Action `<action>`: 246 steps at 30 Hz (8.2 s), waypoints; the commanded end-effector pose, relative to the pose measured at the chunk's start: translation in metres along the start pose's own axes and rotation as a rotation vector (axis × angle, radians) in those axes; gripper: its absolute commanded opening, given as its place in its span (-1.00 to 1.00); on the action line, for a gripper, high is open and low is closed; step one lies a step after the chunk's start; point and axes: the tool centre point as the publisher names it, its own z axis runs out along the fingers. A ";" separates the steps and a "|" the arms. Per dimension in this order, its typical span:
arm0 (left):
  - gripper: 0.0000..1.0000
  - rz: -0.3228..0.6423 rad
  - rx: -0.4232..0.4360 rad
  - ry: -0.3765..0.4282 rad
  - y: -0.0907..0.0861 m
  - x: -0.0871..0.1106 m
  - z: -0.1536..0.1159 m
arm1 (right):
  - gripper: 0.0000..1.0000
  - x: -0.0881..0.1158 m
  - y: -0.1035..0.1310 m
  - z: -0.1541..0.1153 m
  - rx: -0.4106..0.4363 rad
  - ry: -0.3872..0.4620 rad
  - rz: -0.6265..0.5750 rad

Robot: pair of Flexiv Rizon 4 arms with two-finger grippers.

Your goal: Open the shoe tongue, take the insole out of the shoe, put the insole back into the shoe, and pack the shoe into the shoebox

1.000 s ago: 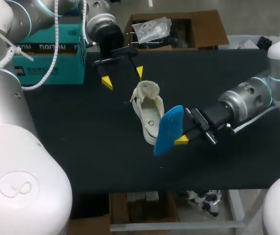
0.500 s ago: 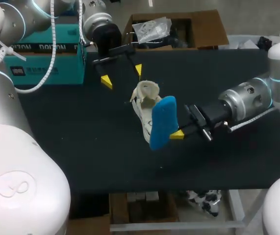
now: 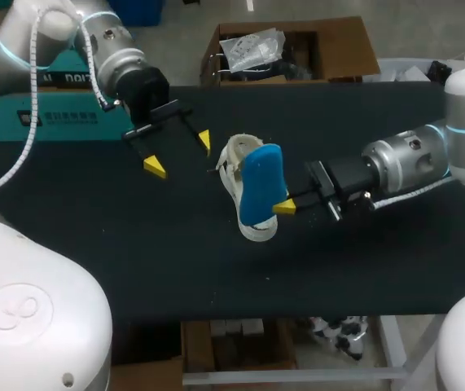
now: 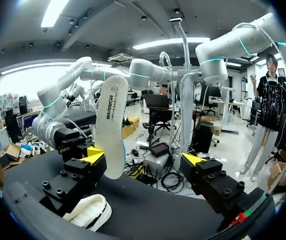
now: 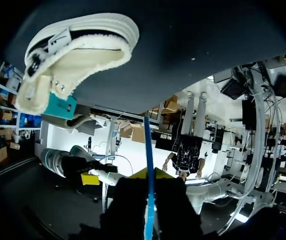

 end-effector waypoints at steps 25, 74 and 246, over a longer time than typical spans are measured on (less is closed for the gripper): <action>1.00 -0.037 0.004 -0.722 0.026 -0.010 0.039 | -1.00 0.031 0.038 -0.005 0.011 0.106 -0.109; 1.00 0.051 -0.056 -0.808 0.087 -0.076 0.029 | -1.00 0.060 0.088 -0.020 -0.055 0.252 -0.258; -0.27 0.325 -0.296 -0.565 0.143 -0.112 0.026 | -1.00 0.082 0.140 -0.016 -0.552 0.416 -0.430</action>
